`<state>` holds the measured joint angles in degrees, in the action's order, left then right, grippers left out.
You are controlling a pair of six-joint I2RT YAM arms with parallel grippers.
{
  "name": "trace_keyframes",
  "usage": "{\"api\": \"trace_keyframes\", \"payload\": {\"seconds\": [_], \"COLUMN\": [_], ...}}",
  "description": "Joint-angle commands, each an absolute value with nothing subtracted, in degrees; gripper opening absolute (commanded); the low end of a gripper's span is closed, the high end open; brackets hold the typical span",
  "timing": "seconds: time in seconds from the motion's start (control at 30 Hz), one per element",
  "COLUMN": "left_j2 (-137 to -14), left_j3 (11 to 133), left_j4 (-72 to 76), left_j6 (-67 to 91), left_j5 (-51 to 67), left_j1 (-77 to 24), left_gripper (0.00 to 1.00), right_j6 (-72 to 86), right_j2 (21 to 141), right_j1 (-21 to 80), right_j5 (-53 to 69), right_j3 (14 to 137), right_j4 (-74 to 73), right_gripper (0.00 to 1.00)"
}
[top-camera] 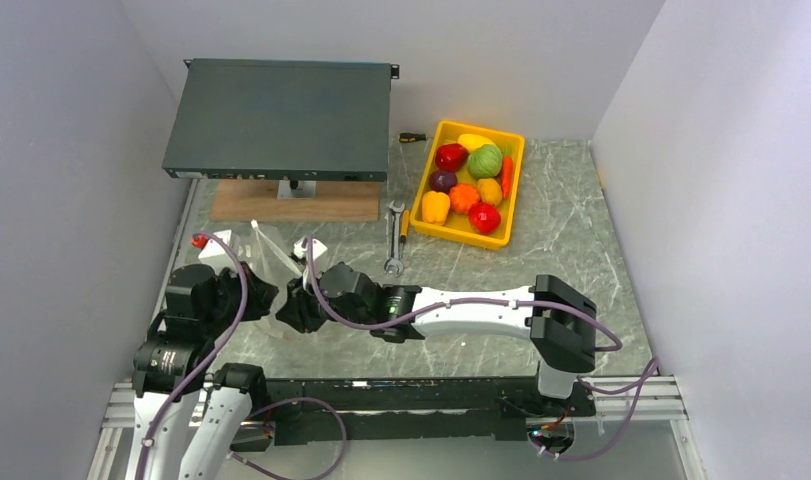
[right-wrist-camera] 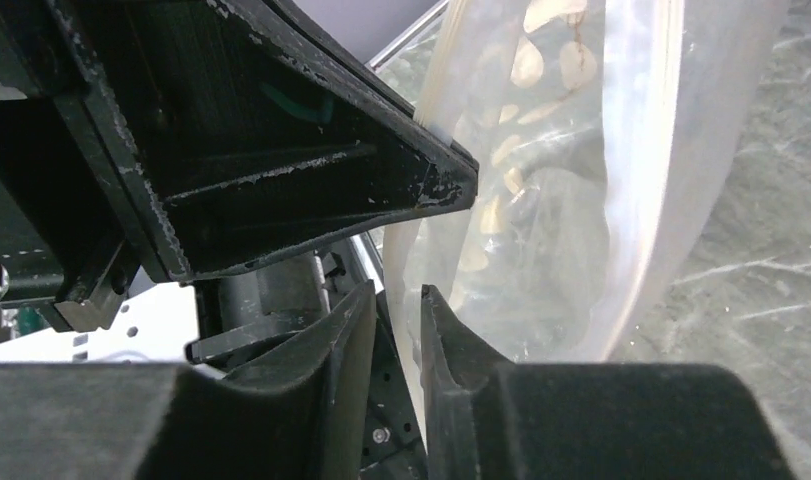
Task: Place the food in the zip-top bag and seal the zipper
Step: Open the zipper of the food storage bag.
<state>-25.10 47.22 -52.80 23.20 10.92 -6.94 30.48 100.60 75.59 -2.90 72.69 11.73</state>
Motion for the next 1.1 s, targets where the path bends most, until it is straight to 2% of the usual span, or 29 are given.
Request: {"api": "trace_keyframes", "payload": {"seconds": [0.0, 0.17, 0.23, 0.37, 0.53, 0.77, 0.83, 0.87, 0.9, 0.93, 1.07], "left_j2": [-24.4, -23.4, -23.5, -22.9, -23.1, -23.4, -23.0, -22.8, -22.5, -22.3, -22.5], "left_j3": [46.2, 45.9, 45.9, 45.7, 45.8, 45.9, 45.9, 45.8, 45.9, 46.0, 46.3], "left_j4": [-50.5, -50.6, -50.7, -50.9, -50.8, -50.9, -51.2, -51.3, -51.4, -51.5, -52.3], "left_j6": [23.5, 24.1, 24.3, 24.3, 24.2, 24.1, 24.3, 24.5, 24.7, 25.0, 26.1], "left_j5": [7.9, 6.8, 6.6, 6.4, 6.8, 7.2, 6.6, 6.3, 5.6, 4.8, 2.3], "left_j1": [-6.7, -6.6, -6.7, -6.7, -6.7, -6.7, -6.7, -6.7, -6.6, -6.7, -6.7], "left_gripper": [0.0, 0.0, 0.0, 0.0, 0.0, 0.0, 0.0, 0.0, 0.0, 0.0, 0.0], "right_j6": [30.3, 30.3, 30.6, 35.6, 34.5, 35.2, 35.5, 35.6, 35.4, 35.2, 35.1], "right_j2": [99.1, 94.5, 94.5, 98.4, 101.5, 107.1, 107.8, 107.9, 107.8, 107.6, 105.2], "right_j1": [76.0, 76.0, 76.0, 76.0, 75.8, 75.8, 75.8, 75.8, 75.8, 75.8, 76.4], "right_j5": [-6.0, -13.1, -16.4, -25.8, -28.5, -26.5, -25.4, -24.8, -23.3, -22.4, -18.0], "right_j3": [75.1, 75.6, 78.2, 88.8, 92.0, 95.4, 95.2, 95.0, 94.3, 94.0, 91.7], "right_j4": [9.0, 0.8, -5.3, -21.5, -20.5, -18.7, -18.0, -17.5, -16.6, -16.2, -12.5], "right_gripper": [0.35, 0.67, 0.83, 0.85, 0.84, 0.72, 0.64, 0.56, 0.38, 0.02, 0.0]}}
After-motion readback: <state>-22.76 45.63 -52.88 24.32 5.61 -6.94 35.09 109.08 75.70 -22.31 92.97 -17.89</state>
